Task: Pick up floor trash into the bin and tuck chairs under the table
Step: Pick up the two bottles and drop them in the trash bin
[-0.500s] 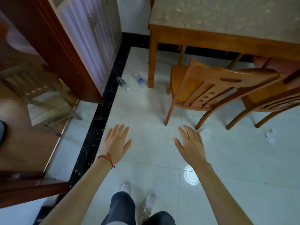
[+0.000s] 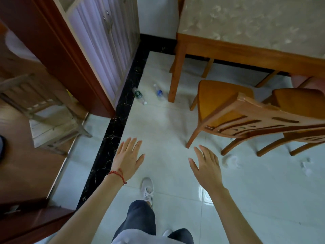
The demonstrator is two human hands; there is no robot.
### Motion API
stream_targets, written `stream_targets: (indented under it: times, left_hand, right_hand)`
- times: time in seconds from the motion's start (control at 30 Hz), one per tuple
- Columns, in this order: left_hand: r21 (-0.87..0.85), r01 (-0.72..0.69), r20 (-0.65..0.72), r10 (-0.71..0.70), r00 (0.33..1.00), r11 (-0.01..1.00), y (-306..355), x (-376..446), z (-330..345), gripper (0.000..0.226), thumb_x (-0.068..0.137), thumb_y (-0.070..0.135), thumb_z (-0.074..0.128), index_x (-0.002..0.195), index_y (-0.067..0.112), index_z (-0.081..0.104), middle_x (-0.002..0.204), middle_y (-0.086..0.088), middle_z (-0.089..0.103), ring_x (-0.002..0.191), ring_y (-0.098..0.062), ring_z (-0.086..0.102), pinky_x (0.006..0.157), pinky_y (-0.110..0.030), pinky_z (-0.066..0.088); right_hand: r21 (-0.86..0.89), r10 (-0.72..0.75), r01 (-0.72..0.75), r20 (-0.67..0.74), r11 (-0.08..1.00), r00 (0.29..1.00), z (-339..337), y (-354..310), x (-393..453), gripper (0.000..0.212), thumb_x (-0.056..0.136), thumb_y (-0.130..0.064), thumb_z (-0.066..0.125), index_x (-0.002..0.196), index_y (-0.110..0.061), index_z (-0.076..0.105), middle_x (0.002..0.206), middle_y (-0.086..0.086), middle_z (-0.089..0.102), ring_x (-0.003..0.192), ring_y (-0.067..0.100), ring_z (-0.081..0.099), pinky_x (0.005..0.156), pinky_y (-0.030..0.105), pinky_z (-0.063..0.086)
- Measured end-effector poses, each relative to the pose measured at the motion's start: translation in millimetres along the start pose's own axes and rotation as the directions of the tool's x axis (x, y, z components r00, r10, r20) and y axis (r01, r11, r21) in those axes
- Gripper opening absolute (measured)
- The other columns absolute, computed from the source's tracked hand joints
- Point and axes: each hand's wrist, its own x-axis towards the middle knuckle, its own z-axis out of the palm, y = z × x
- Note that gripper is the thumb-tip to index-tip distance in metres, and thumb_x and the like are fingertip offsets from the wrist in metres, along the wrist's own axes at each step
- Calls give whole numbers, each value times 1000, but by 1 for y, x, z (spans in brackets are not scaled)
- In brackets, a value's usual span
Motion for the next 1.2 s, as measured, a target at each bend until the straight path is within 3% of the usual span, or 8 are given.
stream_targets:
  times: [0.2,0.47,0.67,0.77,0.83,1.0,1.1,1.2]
  left_hand:
    - [-45,2,-43,-4,999,999,-36,71,-36,56,91,43,35,134,7,40,141,-15,42,135,-31,31,111,-43,22]
    - [-65,30,-52,-33,998,997,-65,166,-63,54,92,37,44,136,7,36,144,-15,38,137,-30,27,112,-44,23]
    - [-63,77,-59,-81,995,995,-81,249,-76,54,93,36,42,138,8,33,147,-14,33,139,-29,21,114,-42,16]
    - [-39,123,-25,-124,992,992,-89,290,-84,55,93,40,36,140,12,27,150,-10,27,141,-25,16,115,-38,10]
    - [-51,145,-15,-146,989,988,-92,313,-92,54,93,38,39,139,11,30,148,-11,31,140,-26,20,114,-38,12]
    - [-74,191,-40,-194,980,979,-103,370,-111,51,90,34,49,132,5,42,138,-17,45,132,-33,35,109,-44,27]
    - [-53,188,-39,-190,981,981,-116,397,-122,54,88,40,38,123,1,52,126,-21,56,120,-36,49,100,-47,39]
    - [-77,172,-17,-174,985,982,-130,425,-126,57,86,40,34,120,-1,54,123,-24,57,116,-39,52,97,-49,41]
  right_hand:
    - [10,9,-9,41,1000,999,3,-29,76,38,84,-29,63,114,-7,60,118,15,62,109,31,59,92,41,47]
    - [29,41,-44,83,999,996,-3,-43,177,39,80,-28,67,112,-6,62,116,18,64,104,37,61,85,46,51]
    - [72,-24,17,85,997,996,3,-43,274,68,92,-54,16,118,-8,58,124,17,59,115,36,55,96,48,43]
    - [49,-24,14,205,999,978,11,-38,326,56,93,-50,27,136,-17,39,146,7,38,135,27,33,111,37,24]
    - [67,-34,17,252,998,967,14,-37,357,53,94,-46,32,139,-19,32,150,5,31,139,24,25,114,36,18]
    - [127,-94,65,234,990,968,10,-43,429,46,92,-32,49,131,-7,46,139,16,45,131,33,39,108,45,31]
    - [119,-91,63,248,991,965,14,-49,462,46,92,-31,50,130,-5,48,138,18,46,130,34,39,107,46,32]
    - [111,-84,56,262,992,961,22,-57,491,47,92,-34,47,130,-5,47,138,18,47,129,35,40,107,45,32]
